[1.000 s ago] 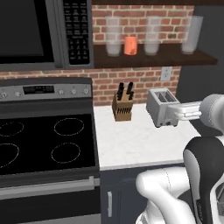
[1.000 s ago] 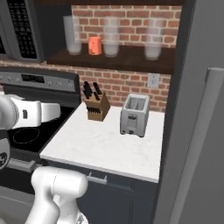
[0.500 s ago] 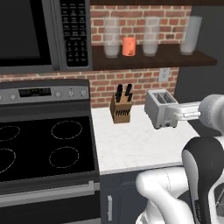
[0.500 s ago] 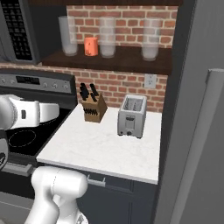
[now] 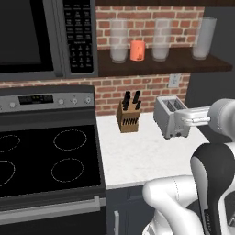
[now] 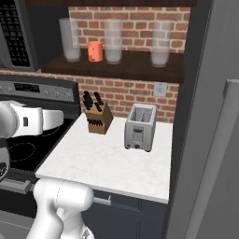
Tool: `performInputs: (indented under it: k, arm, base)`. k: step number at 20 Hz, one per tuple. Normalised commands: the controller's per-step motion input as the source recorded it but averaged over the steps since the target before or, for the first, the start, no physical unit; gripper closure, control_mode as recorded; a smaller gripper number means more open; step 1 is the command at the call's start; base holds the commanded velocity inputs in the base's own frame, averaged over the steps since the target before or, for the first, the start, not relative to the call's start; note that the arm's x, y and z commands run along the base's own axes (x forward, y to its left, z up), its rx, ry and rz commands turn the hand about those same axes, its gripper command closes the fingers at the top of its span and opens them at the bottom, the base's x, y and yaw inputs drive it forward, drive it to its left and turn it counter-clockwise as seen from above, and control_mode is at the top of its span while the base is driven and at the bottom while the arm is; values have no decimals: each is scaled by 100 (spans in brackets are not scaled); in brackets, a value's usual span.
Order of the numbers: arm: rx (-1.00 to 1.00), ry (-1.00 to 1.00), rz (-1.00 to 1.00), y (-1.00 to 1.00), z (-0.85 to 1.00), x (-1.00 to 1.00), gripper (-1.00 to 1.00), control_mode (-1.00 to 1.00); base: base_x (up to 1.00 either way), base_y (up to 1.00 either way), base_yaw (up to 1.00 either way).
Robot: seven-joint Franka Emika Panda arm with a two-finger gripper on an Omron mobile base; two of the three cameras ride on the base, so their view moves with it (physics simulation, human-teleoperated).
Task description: Gather all objects into one cabinet and sort the glasses and bowls to opposite sides.
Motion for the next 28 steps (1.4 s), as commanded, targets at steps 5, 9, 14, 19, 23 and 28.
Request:
performInputs:
  k: [5, 9, 14, 19, 23, 28]
  arm:
    - [0, 0, 0, 0, 0, 0, -100, 100]
    - [0, 0, 0, 1, 6, 0, -100, -100]
    - [0, 0, 0, 13, 88, 12, -100, -100]
    - [0, -2, 3, 0, 100, 21, -100, -100]
    - [0, -2, 12, 0, 86, 34, -100, -100]
    - [4, 0, 1, -1, -9, 6, -100, -100]
  base:
    - [0, 5, 0]
    - [0, 0, 0]
    - [0, 0, 0]
    - [0, 0, 0]
    - [0, 0, 0]
    - [0, 0, 0]
